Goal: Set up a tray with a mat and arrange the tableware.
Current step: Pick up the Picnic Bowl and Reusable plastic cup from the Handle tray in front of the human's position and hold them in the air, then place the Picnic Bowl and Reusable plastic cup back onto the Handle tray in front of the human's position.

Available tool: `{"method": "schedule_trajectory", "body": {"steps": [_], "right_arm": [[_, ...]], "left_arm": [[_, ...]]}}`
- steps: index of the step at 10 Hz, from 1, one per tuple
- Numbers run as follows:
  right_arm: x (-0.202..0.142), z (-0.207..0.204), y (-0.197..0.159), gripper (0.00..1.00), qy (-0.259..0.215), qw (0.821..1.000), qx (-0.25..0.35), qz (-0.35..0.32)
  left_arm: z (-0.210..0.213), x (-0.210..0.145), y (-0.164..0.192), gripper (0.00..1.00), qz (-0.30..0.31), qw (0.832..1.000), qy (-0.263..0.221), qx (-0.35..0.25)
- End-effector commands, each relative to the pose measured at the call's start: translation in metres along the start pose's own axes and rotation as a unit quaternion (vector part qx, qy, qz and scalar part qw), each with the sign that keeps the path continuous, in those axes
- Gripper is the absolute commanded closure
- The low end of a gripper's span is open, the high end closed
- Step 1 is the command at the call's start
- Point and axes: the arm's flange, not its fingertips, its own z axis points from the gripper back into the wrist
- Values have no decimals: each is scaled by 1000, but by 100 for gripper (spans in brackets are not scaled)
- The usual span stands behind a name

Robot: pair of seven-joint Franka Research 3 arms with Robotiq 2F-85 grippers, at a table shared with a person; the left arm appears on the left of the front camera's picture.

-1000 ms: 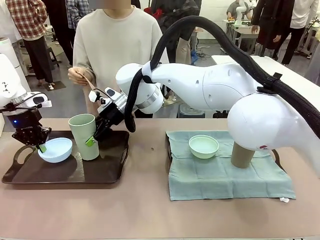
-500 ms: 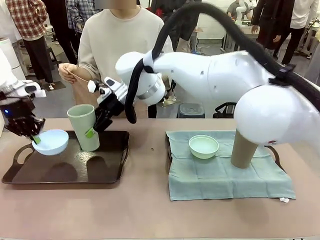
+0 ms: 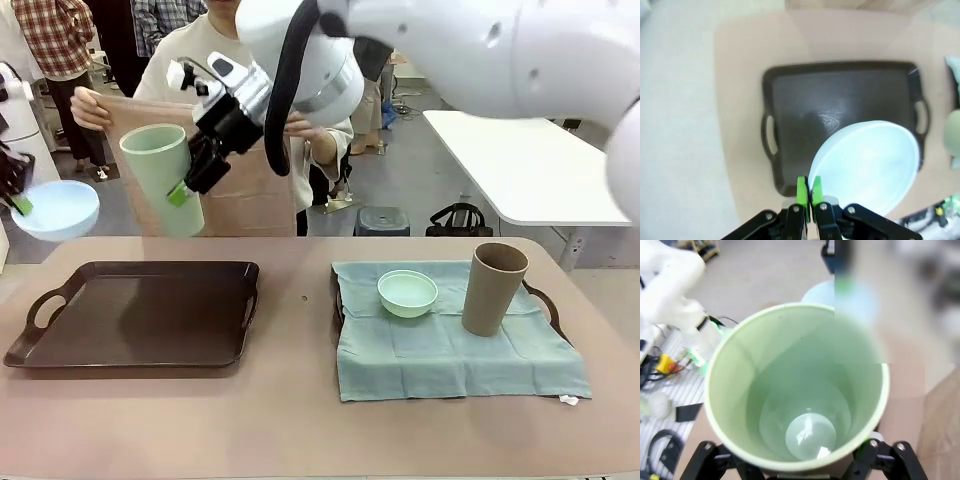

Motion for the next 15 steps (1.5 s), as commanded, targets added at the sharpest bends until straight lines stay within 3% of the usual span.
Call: {"method": "schedule_trajectory", "body": {"steps": [1, 2, 3, 15], "right_arm": [[20, 14, 40, 18, -1, 1000, -15, -12], [28, 19, 45, 18, -5, 1000, -13, -11], [22, 12, 19, 18, 4, 1000, -6, 4], [22, 12, 19, 18, 4, 1000, -6, 4]], "left_arm": [[21, -2, -6, 100, 11, 1000, -12, 10], [30, -2, -6, 100, 13, 1000, -10, 4], [20, -2, -3, 100, 2, 1000, -14, 1], [20, -2, -3, 100, 2, 1000, -14, 1]]}}
